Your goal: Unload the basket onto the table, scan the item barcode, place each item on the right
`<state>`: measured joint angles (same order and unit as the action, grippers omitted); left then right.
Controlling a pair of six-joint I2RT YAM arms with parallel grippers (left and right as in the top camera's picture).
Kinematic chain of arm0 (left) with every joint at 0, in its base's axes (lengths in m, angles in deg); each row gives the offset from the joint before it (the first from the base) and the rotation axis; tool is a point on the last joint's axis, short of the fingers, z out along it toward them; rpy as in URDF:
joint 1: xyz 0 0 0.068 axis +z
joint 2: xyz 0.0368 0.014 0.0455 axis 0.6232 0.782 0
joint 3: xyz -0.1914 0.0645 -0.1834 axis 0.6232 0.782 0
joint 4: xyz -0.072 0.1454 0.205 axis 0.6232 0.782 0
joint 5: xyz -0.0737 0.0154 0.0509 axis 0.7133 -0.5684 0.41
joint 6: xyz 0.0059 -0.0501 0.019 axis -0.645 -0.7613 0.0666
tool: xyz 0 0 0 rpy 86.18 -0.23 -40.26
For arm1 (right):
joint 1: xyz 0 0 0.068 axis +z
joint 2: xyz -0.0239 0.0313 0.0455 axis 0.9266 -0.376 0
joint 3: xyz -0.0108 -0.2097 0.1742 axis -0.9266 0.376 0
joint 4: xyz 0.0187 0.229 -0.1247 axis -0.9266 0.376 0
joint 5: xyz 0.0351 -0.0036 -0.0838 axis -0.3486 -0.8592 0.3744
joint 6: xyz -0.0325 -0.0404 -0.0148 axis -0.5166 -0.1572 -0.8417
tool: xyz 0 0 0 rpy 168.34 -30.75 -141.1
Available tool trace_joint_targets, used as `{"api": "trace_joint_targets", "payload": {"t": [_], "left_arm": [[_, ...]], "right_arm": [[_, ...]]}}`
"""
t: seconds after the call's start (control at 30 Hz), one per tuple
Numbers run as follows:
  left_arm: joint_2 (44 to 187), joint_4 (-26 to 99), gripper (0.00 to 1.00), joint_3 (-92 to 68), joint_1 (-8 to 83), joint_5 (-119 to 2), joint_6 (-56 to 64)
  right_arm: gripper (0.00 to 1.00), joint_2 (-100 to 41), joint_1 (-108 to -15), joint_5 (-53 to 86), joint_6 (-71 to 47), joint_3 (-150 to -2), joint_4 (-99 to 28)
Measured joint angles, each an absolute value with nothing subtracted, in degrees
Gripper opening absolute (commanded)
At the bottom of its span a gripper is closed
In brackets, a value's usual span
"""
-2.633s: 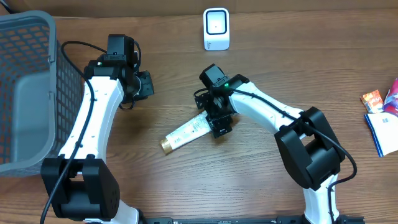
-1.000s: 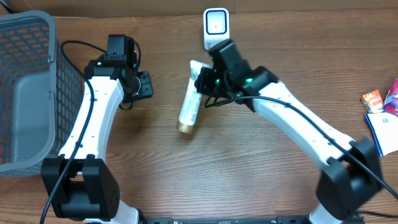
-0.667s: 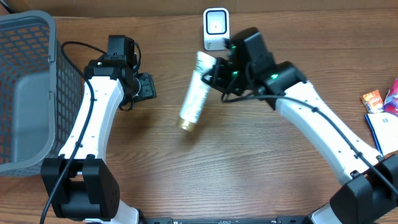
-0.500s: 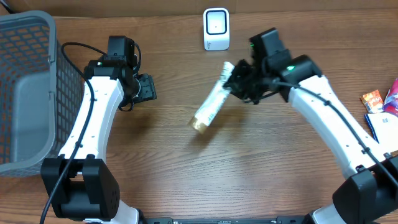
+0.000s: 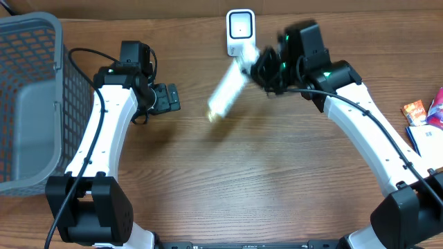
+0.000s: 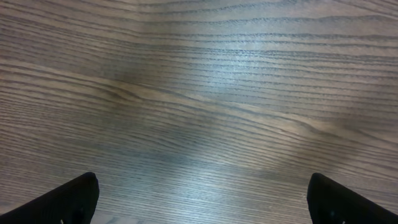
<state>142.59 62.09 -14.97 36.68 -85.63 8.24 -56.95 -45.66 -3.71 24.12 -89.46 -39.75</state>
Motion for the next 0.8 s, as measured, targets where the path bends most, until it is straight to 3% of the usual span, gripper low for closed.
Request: {"api": "trace_joint_targets", "payload": {"t": [0.17, 0.4, 0.67, 0.8], "left_arm": [[142.6, 62.1, 1.00, -15.0, 36.7, -85.6, 8.2], [142.6, 62.1, 1.00, -15.0, 36.7, -85.7, 8.2], [142.6, 62.0, 1.00, -15.0, 36.7, -85.7, 8.2], [142.6, 62.1, 1.00, -15.0, 36.7, -85.7, 8.2]], "right_arm": [[0.04, -57.5, -45.7, -7.0, 10.9, -89.5, -54.3], [0.04, -65.7, -46.2, -24.6, -2.0, -89.5, -80.5], [0.04, -82.7, -52.7, -42.6, 0.6, -89.5, -119.6], [0.04, -86.7, -55.7, -45.3, 2.3, -89.5, -125.2]]}}
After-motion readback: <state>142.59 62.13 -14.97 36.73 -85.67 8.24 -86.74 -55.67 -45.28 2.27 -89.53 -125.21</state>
